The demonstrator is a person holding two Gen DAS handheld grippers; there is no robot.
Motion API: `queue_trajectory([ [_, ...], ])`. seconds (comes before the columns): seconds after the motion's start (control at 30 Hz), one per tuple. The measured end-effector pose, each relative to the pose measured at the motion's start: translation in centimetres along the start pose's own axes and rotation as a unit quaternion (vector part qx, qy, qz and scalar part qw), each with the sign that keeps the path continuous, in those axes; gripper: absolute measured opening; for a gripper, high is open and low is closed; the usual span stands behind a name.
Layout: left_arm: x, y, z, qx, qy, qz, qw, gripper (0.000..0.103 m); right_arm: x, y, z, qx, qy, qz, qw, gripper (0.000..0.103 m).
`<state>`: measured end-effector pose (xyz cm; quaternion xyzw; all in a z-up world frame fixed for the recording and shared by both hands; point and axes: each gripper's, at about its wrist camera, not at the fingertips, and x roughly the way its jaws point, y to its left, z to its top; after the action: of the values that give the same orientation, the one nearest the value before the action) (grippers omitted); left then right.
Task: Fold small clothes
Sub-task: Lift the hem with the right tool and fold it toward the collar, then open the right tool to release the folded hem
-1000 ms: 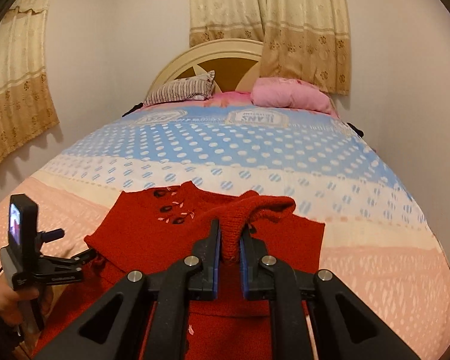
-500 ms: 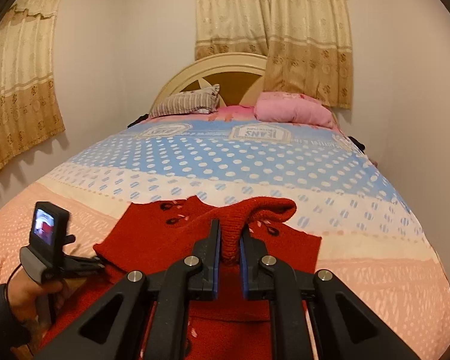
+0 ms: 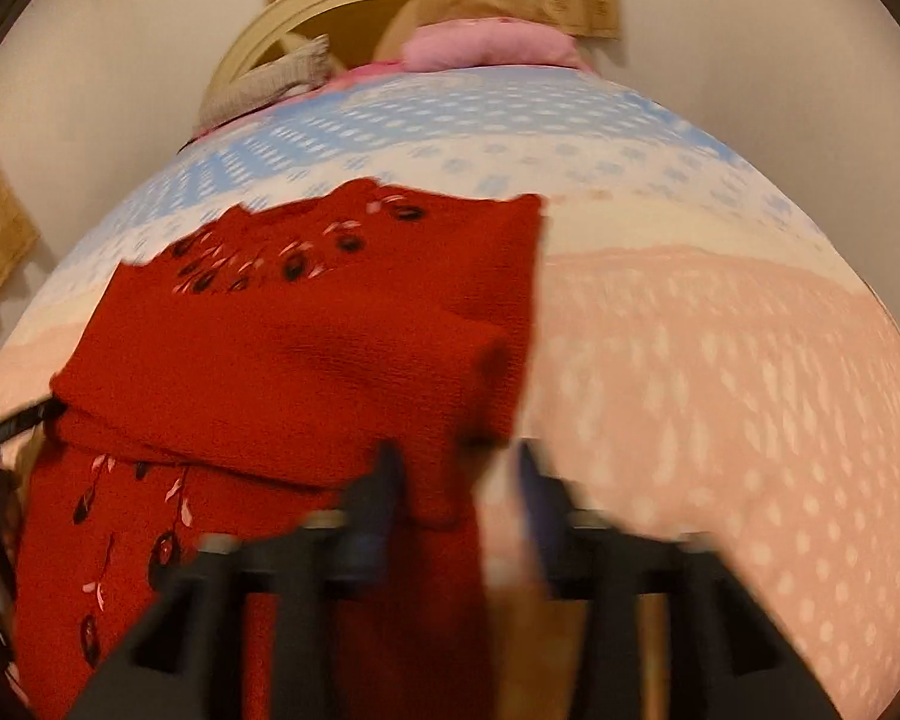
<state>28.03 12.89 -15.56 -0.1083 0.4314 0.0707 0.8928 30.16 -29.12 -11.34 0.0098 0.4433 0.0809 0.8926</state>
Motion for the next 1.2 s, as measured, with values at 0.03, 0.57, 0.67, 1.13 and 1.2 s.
queue_trajectory([
  [0.03,-0.5,0.2,-0.2,-0.003,-0.002,-0.003,1.0000,0.103,-0.5,-0.4,-0.1,0.008,-0.006,0.004,1.000,0.059],
  [0.57,1.1,-1.8,1.8,0.033,-0.024,0.052,0.9978,0.103,-1.7,2.5,3.8,0.020,-0.046,0.047,0.998,0.059],
  [0.67,1.5,-1.1,1.7,0.022,-0.018,0.033,0.9990,0.103,0.3,-0.6,4.0,0.090,-0.003,0.052,0.995,0.052],
  [1.13,1.7,-0.3,1.2,-0.011,-0.010,0.002,0.9999,0.103,0.1,4.2,4.2,-0.070,-0.018,-0.065,0.995,0.025],
  [1.2,1.7,-0.1,1.2,-0.015,-0.010,0.002,0.9998,0.103,1.0,3.1,3.6,-0.053,-0.005,-0.104,0.993,0.041],
])
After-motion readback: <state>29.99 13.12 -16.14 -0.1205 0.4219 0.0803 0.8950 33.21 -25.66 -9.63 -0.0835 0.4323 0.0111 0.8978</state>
